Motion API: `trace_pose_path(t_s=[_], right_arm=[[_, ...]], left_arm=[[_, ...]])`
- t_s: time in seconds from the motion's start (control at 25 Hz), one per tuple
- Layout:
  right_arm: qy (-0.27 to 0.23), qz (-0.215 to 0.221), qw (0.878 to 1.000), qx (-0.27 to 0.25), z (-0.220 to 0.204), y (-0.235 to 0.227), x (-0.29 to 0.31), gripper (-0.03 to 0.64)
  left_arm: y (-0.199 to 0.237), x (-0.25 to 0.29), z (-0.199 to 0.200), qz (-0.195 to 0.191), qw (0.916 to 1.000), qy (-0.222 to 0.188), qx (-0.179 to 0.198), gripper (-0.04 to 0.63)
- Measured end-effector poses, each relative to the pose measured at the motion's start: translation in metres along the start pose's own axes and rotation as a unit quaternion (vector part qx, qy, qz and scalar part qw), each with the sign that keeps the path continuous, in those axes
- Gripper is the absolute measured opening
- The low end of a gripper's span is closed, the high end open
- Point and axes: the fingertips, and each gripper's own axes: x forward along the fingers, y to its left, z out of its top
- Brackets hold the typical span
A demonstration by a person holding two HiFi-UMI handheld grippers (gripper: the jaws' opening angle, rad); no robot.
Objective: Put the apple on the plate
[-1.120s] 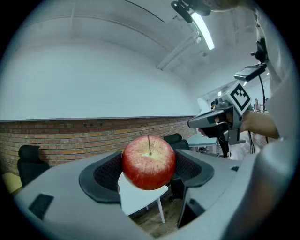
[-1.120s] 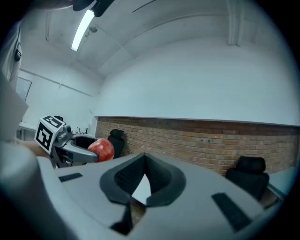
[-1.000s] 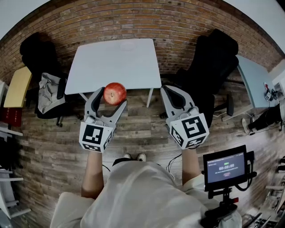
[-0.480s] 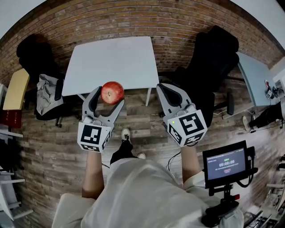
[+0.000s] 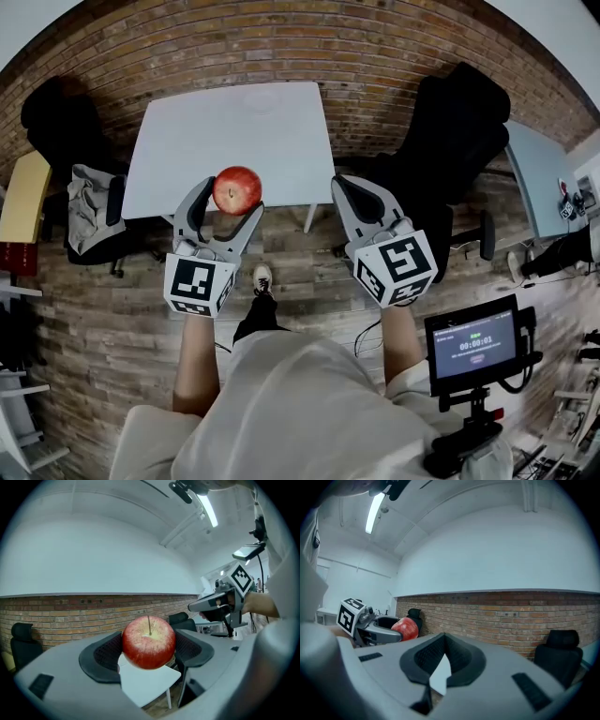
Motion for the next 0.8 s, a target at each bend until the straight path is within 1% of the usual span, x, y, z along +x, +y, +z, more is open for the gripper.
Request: trace_pose_path(t_s=[0.28, 0.6, 0.8], right_arm=[[0.002, -0.007, 1.000, 0.005, 0.007, -0.025, 0.076, 0.003], [0.009, -0.026, 1.000, 0.013, 0.017, -0.052, 0.167, 0.003], [0.016, -0.037, 0.999, 0.019, 0.016, -0.070, 0.216, 0.003]], left_arm=[[0.060, 0.058, -0.010, -0.007, 1.0000, 0.003, -0.003, 0.364], [0.129, 0.126, -0.023, -0.036, 0.9993, 0.008, -0.008, 0.364], [0.159, 0.168, -0.033, -0.055, 0.9983, 0.013, -0.013, 0.364]])
